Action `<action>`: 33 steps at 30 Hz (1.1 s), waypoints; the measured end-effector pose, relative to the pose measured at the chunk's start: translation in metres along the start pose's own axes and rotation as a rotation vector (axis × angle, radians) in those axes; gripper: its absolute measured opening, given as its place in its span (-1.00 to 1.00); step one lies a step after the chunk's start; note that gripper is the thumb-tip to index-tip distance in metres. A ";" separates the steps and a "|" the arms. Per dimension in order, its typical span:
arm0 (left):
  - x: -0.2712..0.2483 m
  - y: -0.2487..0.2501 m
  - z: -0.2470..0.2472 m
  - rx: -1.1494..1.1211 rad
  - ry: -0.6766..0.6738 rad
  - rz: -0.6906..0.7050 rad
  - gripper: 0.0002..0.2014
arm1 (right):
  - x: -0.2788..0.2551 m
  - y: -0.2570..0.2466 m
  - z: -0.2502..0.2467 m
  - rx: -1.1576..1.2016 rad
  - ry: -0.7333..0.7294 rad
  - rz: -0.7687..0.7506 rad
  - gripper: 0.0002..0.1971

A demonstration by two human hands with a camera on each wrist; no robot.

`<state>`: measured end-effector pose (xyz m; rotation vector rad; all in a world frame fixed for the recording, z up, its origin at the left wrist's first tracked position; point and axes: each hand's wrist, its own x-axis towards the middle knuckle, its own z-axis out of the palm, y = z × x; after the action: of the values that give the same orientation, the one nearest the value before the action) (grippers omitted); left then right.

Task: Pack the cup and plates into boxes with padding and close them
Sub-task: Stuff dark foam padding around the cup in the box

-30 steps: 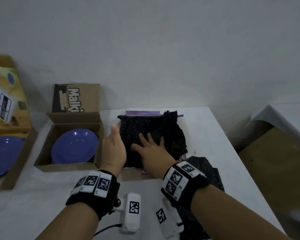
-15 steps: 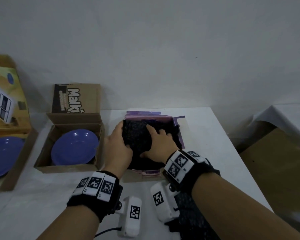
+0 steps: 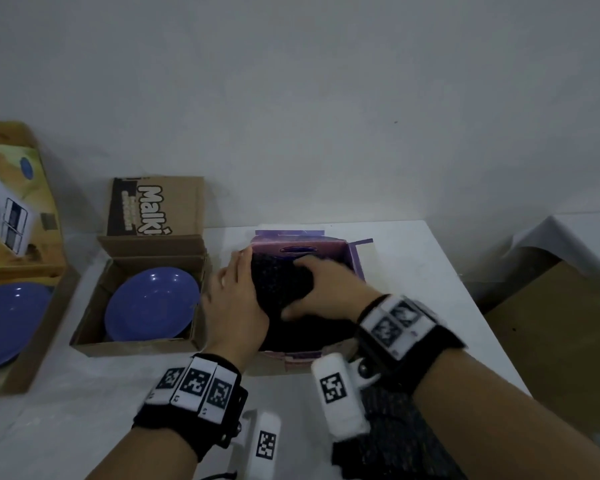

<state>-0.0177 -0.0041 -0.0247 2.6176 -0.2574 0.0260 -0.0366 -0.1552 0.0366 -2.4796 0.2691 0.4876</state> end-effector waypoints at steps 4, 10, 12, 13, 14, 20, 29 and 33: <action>0.001 0.019 0.001 0.217 0.252 0.299 -0.35 | -0.017 0.031 -0.035 0.034 0.474 0.020 -0.65; 0.005 0.074 0.019 0.098 -0.336 0.035 -0.25 | -0.013 0.076 -0.015 0.559 0.227 0.304 -0.64; 0.010 0.079 0.031 0.101 -0.440 -0.071 -0.12 | -0.013 0.079 -0.014 0.656 0.231 0.298 -0.65; 0.012 0.080 0.035 0.111 -0.443 -0.092 -0.11 | -0.013 0.079 -0.015 0.657 0.238 0.298 -0.65; 0.013 0.082 0.038 0.134 -0.442 -0.107 -0.11 | -0.013 0.079 -0.017 0.645 0.237 0.293 -0.65; 0.009 0.095 0.052 0.335 -0.473 -0.139 -0.01 | -0.012 0.084 -0.017 0.624 0.188 0.277 -0.69; 0.017 0.104 0.035 0.468 -0.650 -0.044 -0.21 | -0.009 0.082 -0.012 0.549 0.184 0.240 -0.79; 0.036 0.098 0.027 0.252 -0.779 -0.120 -0.42 | -0.010 0.082 -0.012 0.614 0.169 0.241 -0.79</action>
<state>-0.0009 -0.1073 0.0012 2.7597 -0.3749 -1.0743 -0.0671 -0.2278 0.0076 -1.8934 0.6809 0.2392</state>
